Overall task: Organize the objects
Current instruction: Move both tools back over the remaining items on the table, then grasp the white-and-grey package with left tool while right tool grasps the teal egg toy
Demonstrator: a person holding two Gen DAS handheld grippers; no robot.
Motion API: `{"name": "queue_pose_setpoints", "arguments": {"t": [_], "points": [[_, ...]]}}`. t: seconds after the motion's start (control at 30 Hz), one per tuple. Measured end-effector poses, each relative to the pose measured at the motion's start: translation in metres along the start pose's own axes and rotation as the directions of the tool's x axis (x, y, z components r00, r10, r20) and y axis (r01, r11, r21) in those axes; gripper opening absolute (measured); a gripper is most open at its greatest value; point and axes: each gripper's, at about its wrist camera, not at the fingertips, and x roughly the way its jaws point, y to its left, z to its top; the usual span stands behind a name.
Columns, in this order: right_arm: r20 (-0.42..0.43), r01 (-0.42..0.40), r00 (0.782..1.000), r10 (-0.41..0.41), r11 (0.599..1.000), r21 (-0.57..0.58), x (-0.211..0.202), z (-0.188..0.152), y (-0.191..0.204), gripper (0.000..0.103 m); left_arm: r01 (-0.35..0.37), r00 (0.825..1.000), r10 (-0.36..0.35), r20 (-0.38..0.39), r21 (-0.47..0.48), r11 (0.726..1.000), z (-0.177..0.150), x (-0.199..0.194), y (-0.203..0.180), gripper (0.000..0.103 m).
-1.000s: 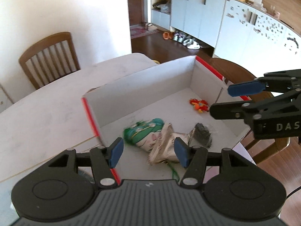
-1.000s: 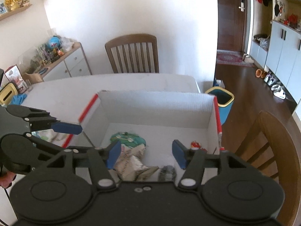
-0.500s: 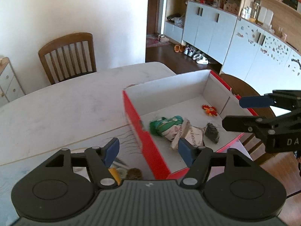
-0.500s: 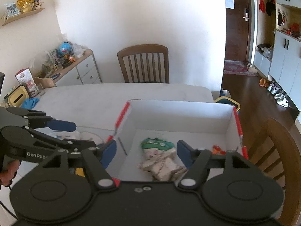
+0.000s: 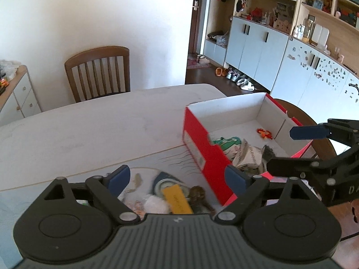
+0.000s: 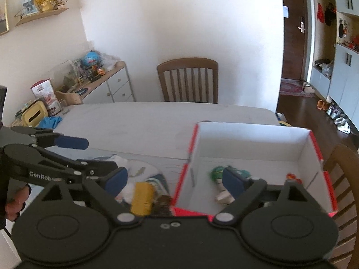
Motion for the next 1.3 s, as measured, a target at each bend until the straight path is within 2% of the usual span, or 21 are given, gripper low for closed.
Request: {"name": "queue_pose_setpoints", "arguments": {"t": [0.23,0.3,0.7,0.83,1.07,1.3], "points": [[-0.015,-0.003,1.000,0.003,1.000,-0.020,0.013,-0.008,0.040,0.096,0.026,1.000,-0.026,-0.002,0.004,1.000,-0.019,-0.007,0.035,0.098],[-0.023,-0.005,1.000,0.005,1.000,-0.020,0.018,-0.010,0.051,0.097,0.022,1.000,-0.021,-0.008,0.012,1.000,-0.025,-0.007,0.042,0.102],[-0.081,0.018,0.996,-0.019,1.000,-0.024,0.044,-0.028,0.086,0.098,-0.040,0.999,0.040,-0.007,0.002,0.999,-0.046,0.001,0.095,0.102],[-0.121,0.015,0.993,-0.019,0.999,-0.035,0.058,-0.039,0.096,0.098,-0.060,0.998,0.060,-0.013,-0.007,0.998,-0.053,0.016,0.115,0.102],[-0.195,-0.021,0.981,0.010,0.998,-0.056,0.082,-0.058,0.112,0.097,-0.073,0.994,0.068,-0.083,-0.062,0.995,-0.069,0.055,0.146,0.102],[-0.291,-0.069,0.956,0.038,0.993,-0.098,0.112,-0.078,0.125,0.095,-0.080,0.991,0.082,-0.108,0.024,0.997,-0.074,0.089,0.158,0.102]]}}
